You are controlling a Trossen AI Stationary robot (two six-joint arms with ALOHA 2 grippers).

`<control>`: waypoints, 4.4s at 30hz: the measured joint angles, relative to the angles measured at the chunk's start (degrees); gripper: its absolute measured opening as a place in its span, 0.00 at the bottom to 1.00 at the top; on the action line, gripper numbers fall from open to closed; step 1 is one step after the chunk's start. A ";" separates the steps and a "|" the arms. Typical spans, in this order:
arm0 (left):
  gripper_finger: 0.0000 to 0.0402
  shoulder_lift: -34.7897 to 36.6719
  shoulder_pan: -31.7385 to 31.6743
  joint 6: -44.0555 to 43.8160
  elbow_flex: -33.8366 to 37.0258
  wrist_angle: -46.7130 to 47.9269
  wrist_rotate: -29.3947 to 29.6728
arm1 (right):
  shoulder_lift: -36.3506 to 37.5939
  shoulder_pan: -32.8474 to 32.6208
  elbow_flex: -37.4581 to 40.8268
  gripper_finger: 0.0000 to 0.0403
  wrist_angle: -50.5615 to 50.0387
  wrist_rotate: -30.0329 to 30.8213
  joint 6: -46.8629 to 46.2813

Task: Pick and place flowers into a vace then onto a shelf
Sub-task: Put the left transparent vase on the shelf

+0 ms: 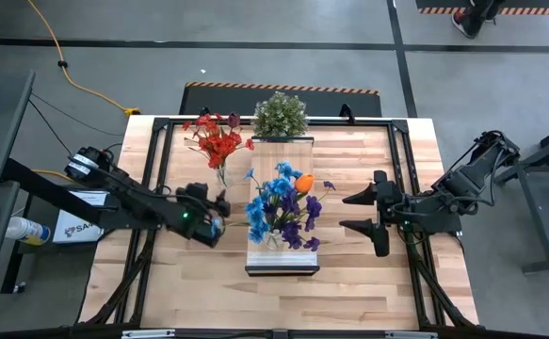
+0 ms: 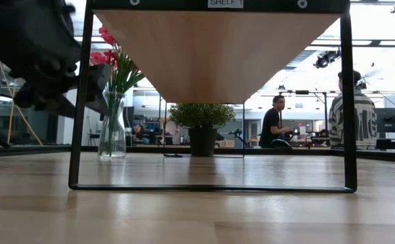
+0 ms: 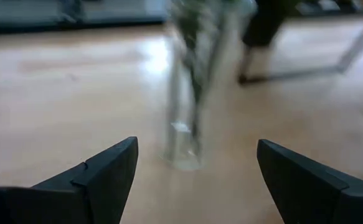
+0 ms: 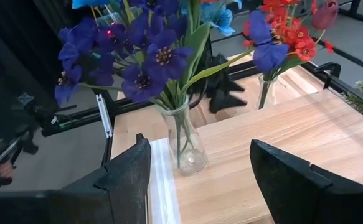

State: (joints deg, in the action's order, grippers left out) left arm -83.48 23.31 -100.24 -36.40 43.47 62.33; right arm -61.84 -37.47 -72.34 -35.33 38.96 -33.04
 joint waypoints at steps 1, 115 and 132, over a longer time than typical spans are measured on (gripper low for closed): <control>0.90 0.00 0.53 2.25 0.00 -2.15 -1.05 | 0.00 0.00 0.00 0.65 0.00 0.03 -0.15; 0.90 1.31 -18.10 41.40 5.88 -31.59 7.96 | -0.02 2.24 0.00 0.65 -0.22 -0.27 -0.54; 0.90 -1.18 -18.07 35.95 5.88 -31.72 13.81 | -0.02 2.23 0.00 0.65 -0.17 -0.20 -0.60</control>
State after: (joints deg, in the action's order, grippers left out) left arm -84.66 5.23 -64.29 -30.52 11.75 76.14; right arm -61.87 -35.24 -72.34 -35.51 38.76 -33.65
